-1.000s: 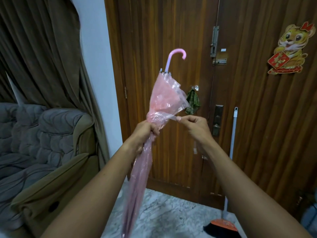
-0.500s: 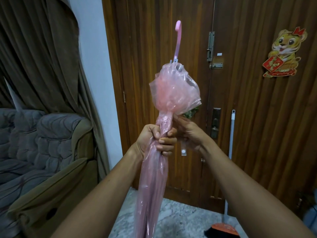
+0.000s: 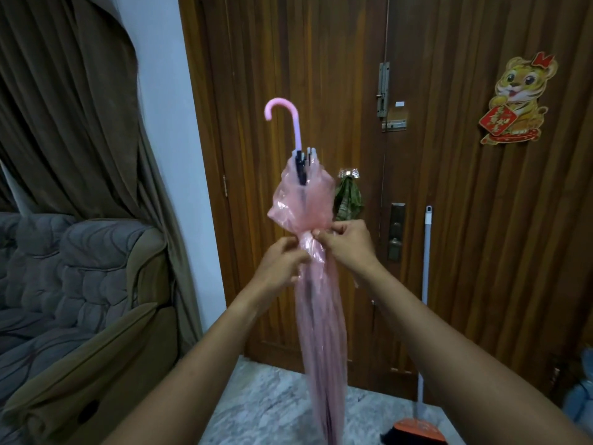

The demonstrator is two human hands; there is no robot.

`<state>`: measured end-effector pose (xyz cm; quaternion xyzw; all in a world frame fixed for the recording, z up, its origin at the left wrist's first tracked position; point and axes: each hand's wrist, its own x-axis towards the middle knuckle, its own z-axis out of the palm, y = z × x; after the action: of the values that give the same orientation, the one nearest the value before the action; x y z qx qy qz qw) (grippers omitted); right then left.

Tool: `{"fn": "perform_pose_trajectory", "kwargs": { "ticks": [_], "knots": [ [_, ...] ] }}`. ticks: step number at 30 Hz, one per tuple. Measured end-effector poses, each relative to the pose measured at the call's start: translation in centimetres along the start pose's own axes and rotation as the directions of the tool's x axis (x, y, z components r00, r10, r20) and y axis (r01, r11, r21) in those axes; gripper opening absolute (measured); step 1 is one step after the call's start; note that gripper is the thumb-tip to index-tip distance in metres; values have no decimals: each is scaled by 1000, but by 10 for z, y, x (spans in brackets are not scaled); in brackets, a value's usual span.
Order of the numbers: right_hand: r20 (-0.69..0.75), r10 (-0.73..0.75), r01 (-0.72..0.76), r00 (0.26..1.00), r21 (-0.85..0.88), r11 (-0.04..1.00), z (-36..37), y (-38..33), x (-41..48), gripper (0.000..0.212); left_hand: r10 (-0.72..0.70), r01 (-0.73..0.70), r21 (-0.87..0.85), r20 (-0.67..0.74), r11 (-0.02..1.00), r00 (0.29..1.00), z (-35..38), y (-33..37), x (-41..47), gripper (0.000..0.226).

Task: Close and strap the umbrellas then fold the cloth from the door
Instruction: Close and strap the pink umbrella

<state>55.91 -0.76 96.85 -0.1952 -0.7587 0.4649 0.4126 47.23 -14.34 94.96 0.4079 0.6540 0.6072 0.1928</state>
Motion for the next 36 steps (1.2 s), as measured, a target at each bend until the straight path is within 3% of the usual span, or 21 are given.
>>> {"fn": "perform_pose_trajectory", "kwargs": {
  "ticks": [2, 5, 10, 13, 16, 20, 23, 27, 32, 36],
  "knots": [
    [10, 19, -18, 1000, -140, 990, 4, 2, -6, 17, 26, -35, 91, 100, 995, 995, 13, -14, -4, 64],
    [85, 33, -16, 996, -191, 981, 7, 8, -8, 25, 88, -78, 225, -39, 971, 995, 22, -38, 4, 80],
    [315, -19, 50, 949, -90, 995, -4, -1, -9, 10, 149, -89, 274, -206, 958, 967, 22, -40, 7, 36],
    [277, -63, 84, 959, -65, 994, -16, 0, -6, 12, 182, -118, 288, -206, 950, 961, 23, -31, 5, 10],
    [234, -56, 57, 971, 4, 998, -21, 1, -8, 15, 153, -126, 137, -205, 982, 967, 25, -20, 6, 11],
    [237, -58, 47, 970, 54, 997, -22, -3, -9, 17, -27, -3, -154, -192, 988, 981, 25, -13, 12, 26],
    [238, -37, 25, 971, 55, 998, -24, -2, -6, 19, -100, 55, -353, -111, 934, 989, 21, -7, 9, 47],
    [285, 62, -108, 957, 150, 983, -29, 1, -4, 25, -91, 71, -590, -4, 804, 996, 22, 7, 4, 65],
    [503, 103, -296, 858, 321, 900, -33, -4, -5, 54, -19, 117, -608, 166, 785, 986, 20, 22, -7, 46],
    [462, 61, -264, 885, 389, 882, -34, -7, -7, 48, -31, 133, -495, 210, 859, 977, 13, 28, -11, 44]
  ]
}}
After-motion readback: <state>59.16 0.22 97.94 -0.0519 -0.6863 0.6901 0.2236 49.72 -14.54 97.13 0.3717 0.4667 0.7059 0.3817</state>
